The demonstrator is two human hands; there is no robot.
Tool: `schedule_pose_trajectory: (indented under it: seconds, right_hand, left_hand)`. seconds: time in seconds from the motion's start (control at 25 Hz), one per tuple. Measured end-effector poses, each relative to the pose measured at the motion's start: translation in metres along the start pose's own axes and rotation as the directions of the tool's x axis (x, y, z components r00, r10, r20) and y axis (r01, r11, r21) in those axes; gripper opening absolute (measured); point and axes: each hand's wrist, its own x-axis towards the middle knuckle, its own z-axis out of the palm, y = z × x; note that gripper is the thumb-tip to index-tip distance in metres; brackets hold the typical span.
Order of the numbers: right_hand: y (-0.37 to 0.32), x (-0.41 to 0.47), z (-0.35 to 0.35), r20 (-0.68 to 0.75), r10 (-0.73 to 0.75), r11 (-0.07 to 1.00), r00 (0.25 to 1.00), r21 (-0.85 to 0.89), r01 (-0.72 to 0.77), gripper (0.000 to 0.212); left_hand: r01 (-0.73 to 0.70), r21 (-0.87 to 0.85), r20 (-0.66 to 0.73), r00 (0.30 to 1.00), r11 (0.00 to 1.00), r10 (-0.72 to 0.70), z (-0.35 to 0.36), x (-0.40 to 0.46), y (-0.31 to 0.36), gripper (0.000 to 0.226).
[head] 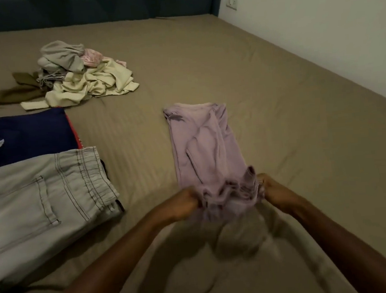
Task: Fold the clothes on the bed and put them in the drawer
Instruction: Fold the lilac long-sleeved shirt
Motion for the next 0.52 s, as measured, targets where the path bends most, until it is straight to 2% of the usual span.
schedule_pose_trajectory:
  seconds: [0.04, 0.08, 0.12, 0.16, 0.2, 0.24, 0.36, 0.44, 0.52]
  right_hand:
    - [-0.006, 0.02, -0.008, -0.035, 0.079, 0.984, 0.996, 0.165, -0.072, 0.007]
    - [-0.006, 0.038, -0.015, -0.092, 0.195, 0.941, 0.976, 0.296, -0.16, 0.04]
    - [0.001, 0.05, -0.018, -0.065, 0.335, 0.864, 0.94, 0.419, -0.279, 0.062]
    - [0.009, 0.056, -0.018, -0.004, 0.422, 0.75, 0.907, 0.563, -0.346, 0.067]
    - [0.014, 0.057, -0.018, 0.049, 0.463, 0.652, 0.885, 0.658, -0.377, 0.062]
    - [0.021, 0.056, -0.02, 0.045, 0.477, 0.613, 0.878, 0.699, -0.369, 0.056]
    - [0.041, 0.05, -0.021, 0.045, 0.519, 0.568, 0.854, 0.729, -0.383, 0.051]
    - [0.041, 0.047, -0.017, 0.017, 0.521, 0.645, 0.854, 0.647, -0.407, 0.05]
    - [0.035, 0.034, -0.01, -0.061, 0.521, 0.749, 0.851, 0.512, -0.422, 0.052]
  left_hand:
    - [0.136, -0.164, -0.058, 0.987, 0.977, -0.147, -0.012, 0.021, 0.008, 0.022]
    - [0.258, -0.325, -0.078, 0.951, 0.91, -0.298, -0.021, 0.037, 0.012, 0.018]
    - [0.332, -0.49, -0.082, 0.903, 0.806, -0.422, -0.028, 0.048, 0.01, 0.024]
    - [0.376, -0.589, -0.078, 0.854, 0.715, -0.514, -0.033, 0.054, 0.002, 0.042]
    - [0.405, -0.628, -0.075, 0.819, 0.665, -0.569, -0.035, 0.054, -0.009, 0.059]
    - [0.419, -0.64, -0.075, 0.801, 0.645, -0.594, -0.035, 0.049, -0.019, 0.064]
    - [0.4, -0.637, -0.095, 0.808, 0.659, -0.582, -0.029, 0.042, -0.034, 0.048]
    - [0.331, -0.637, -0.155, 0.83, 0.697, -0.536, -0.019, 0.035, -0.036, 0.042]
    - [0.276, -0.671, -0.152, 0.857, 0.688, -0.492, -0.015, 0.02, -0.031, 0.05]
